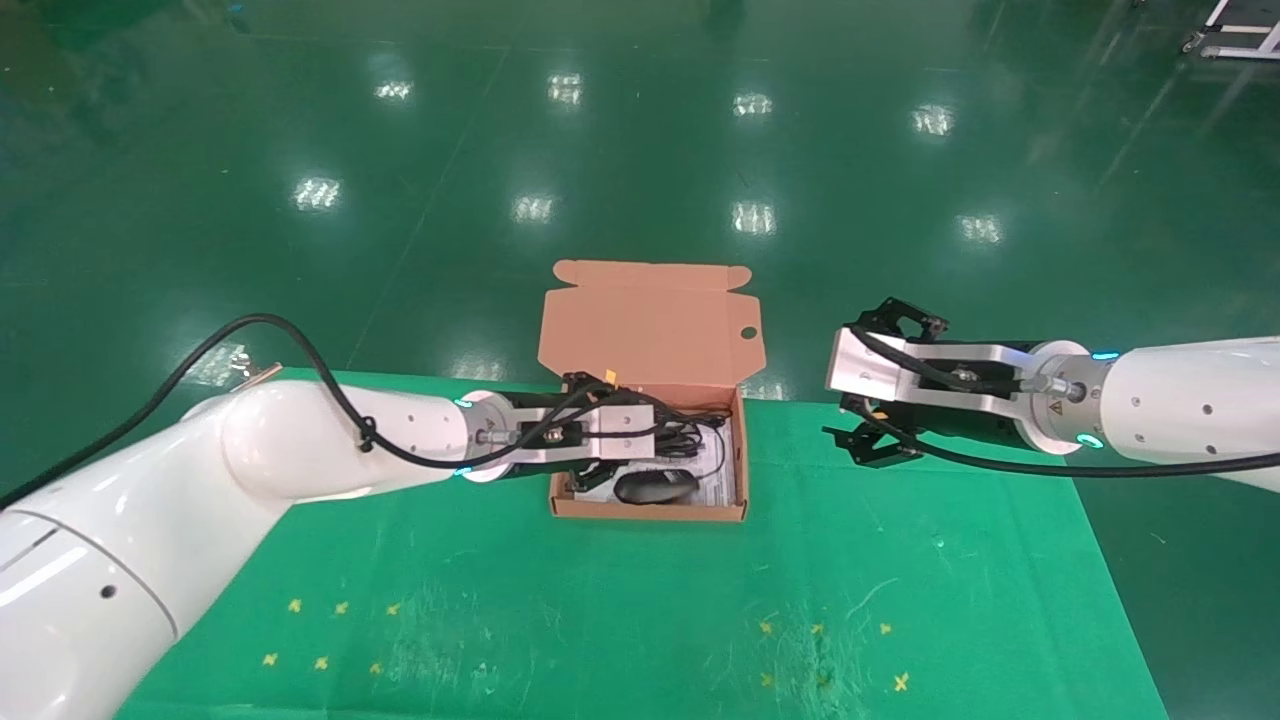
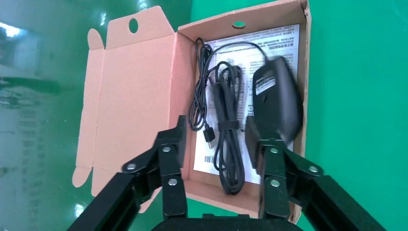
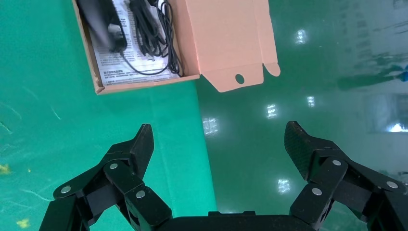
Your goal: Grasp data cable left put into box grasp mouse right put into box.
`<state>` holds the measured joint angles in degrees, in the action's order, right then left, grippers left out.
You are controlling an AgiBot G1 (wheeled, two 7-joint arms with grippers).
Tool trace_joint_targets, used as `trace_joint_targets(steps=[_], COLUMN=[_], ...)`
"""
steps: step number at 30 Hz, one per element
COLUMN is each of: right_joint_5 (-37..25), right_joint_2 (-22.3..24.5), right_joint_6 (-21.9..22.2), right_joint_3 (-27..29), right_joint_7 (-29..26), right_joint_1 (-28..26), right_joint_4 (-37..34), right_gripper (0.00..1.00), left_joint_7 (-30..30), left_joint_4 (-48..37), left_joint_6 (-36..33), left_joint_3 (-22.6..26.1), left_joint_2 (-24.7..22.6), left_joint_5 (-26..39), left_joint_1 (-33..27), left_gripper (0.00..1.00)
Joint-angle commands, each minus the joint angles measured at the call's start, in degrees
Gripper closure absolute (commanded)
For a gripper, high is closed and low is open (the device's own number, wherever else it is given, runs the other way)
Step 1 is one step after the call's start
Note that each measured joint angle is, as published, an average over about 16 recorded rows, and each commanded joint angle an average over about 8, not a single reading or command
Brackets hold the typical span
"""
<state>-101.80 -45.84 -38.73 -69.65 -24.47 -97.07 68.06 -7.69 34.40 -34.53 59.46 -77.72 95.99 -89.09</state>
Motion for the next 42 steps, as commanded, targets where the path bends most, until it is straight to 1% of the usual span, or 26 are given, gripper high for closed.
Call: trace_joint_targets(steps=[1,8,12,16,21,42], right_joint_5=[0.0,-1.4,-1.9,-2.3,0.4,22.1], right_joint_2=[0.1,-2.3,-3.1,-3.4,-2.8,2.2], right_joint_6=[0.0,3.6,3.5,2.8,0.3,-17.0], right_joint_3=[0.0,1.8,1.9,1.8,4.1,22.2], right_joint_7=[0.0,2.4,4.9,6.1,6.4,9.0], right_joint_1=[0.0,-3.8,-5.5,-6.2,-4.4,10.1], right_joint_4=[0.2,-5.3,-7.4,-8.1,-7.7,-2.9], right_gripper=[0.0,0.0,0.0,0.0,0.0,0.0], left_joint_7=[0.0,-1.6,-2.0,-1.8,-0.6,6.5], left_joint_4=[0.8,-0.2,-1.9,-2.6,-0.5,14.3], left_joint_6=[0.1,7.0,9.2,9.2,6.0,-15.3], left_joint_3=[0.0,-0.7,-0.8,-1.1,-3.5,-18.3], left_joint_2=[0.4,0.4,0.1,0.3,2.6,17.5], left_joint_5=[-0.1,-0.2,-0.5,-1.3,-4.4,-22.9], left_joint_1=[0.0,-4.2,-6.1,-6.6,-4.9,7.2], left_gripper=[0.0,0.0,0.0,0.0,0.0,0.0])
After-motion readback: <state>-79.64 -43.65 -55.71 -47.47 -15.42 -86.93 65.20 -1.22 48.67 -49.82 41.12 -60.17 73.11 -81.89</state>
